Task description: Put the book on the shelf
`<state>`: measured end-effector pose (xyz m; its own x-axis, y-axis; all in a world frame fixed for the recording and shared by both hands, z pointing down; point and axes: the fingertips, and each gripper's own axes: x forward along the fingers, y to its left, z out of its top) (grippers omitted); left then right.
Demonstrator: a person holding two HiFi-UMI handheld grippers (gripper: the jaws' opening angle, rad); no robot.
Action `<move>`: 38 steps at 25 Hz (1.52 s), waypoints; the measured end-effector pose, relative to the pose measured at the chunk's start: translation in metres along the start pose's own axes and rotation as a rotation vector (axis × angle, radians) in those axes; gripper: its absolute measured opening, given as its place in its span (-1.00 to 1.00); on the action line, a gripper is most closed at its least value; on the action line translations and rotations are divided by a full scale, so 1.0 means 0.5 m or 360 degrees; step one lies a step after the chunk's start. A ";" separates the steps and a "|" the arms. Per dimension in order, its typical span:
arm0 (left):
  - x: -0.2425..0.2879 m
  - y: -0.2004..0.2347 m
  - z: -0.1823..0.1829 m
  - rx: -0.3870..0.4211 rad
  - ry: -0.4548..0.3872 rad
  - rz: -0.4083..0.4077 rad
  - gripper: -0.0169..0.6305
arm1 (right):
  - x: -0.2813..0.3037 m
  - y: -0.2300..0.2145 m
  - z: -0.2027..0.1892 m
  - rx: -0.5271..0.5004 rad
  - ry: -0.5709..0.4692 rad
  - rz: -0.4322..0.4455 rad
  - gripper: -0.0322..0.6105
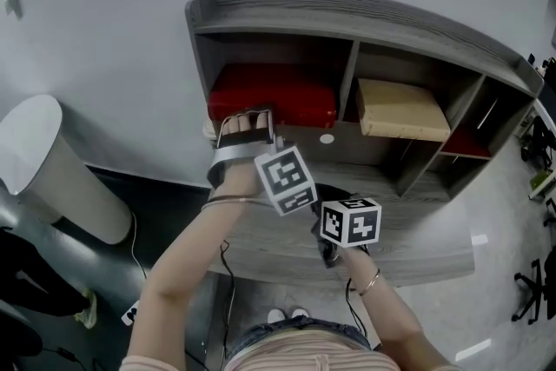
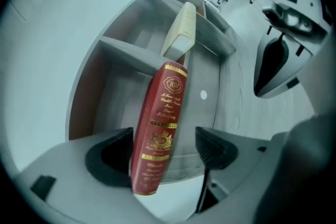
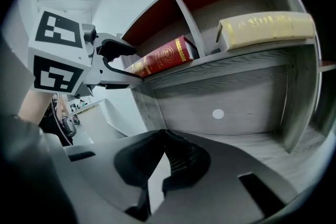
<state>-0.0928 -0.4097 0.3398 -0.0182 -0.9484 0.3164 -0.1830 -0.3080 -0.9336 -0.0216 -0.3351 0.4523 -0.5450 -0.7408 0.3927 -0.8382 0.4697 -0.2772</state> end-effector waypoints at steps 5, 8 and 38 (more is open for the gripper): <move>-0.034 -0.011 -0.008 -0.0092 0.0009 -0.0049 0.12 | -0.013 0.019 -0.005 -0.0012 -0.0005 0.0021 -0.87; -0.046 -0.016 -0.018 -0.0164 0.0020 -0.0076 0.12 | -0.022 0.025 -0.005 -0.0018 -0.0011 0.0025 -0.87; -0.123 -0.226 -0.066 -0.1396 -0.0054 -0.0638 -0.91 | -0.110 0.049 0.010 -0.0058 -0.0208 0.0102 -0.87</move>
<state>-0.1036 -0.3140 0.4315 0.2316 -0.7909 0.5664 -0.8391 -0.4570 -0.2951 -0.0122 -0.2851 0.4196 -0.5919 -0.7638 0.2574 -0.8034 0.5334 -0.2648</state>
